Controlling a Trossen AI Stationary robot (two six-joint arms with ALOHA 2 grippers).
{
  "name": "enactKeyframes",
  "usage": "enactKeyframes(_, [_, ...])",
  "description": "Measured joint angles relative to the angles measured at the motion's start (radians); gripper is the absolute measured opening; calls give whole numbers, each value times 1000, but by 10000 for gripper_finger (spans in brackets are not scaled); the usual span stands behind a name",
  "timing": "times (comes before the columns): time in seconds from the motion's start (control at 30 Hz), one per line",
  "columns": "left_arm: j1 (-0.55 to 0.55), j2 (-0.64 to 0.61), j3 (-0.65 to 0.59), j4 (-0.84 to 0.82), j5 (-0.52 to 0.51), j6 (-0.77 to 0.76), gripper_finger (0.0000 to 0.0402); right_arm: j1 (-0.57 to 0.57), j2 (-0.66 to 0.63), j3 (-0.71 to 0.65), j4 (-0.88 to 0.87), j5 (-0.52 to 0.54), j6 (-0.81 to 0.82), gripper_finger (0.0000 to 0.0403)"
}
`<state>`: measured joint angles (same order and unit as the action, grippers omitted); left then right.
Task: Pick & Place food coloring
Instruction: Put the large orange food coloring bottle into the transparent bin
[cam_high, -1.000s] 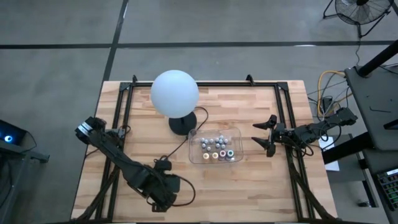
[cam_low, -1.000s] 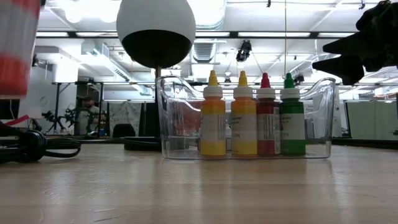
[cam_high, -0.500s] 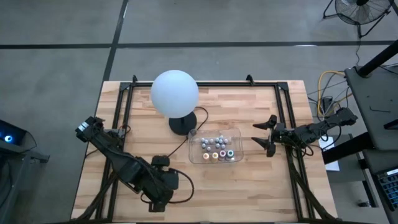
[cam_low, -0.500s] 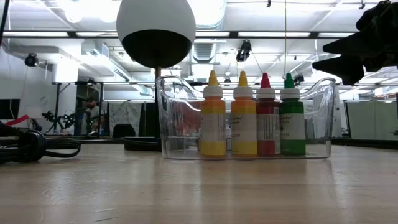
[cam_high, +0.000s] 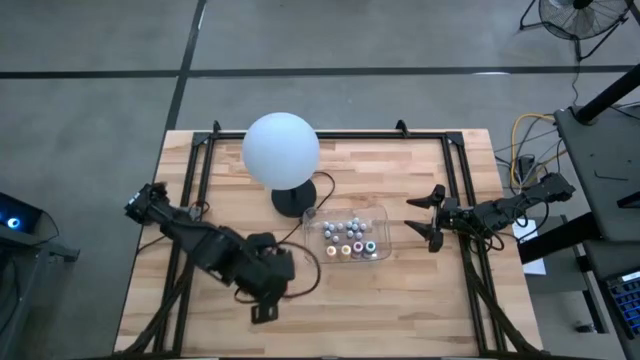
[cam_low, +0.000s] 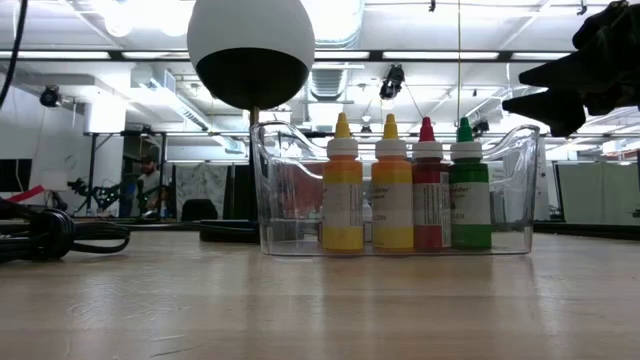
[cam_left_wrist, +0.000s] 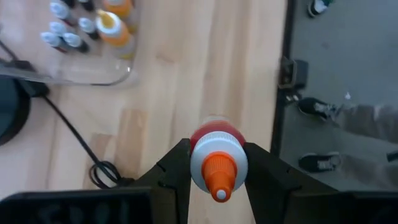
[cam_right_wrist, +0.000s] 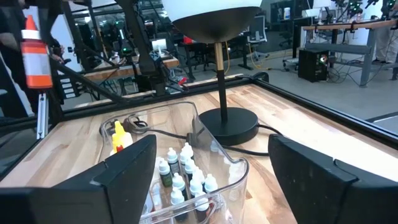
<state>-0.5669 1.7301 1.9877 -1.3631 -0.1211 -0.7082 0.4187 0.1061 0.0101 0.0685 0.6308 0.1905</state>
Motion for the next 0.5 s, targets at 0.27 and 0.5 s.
enactKeyframes(0.27, [111, 59, 62, 0, 1, 41, 97, 0, 0, 0, 0, 0, 0, 302])
enactKeyframes(0.5, [206, 132, 159, -36, 16, 79, 97, -1, 0, 0, 0, 0, 0, 310])
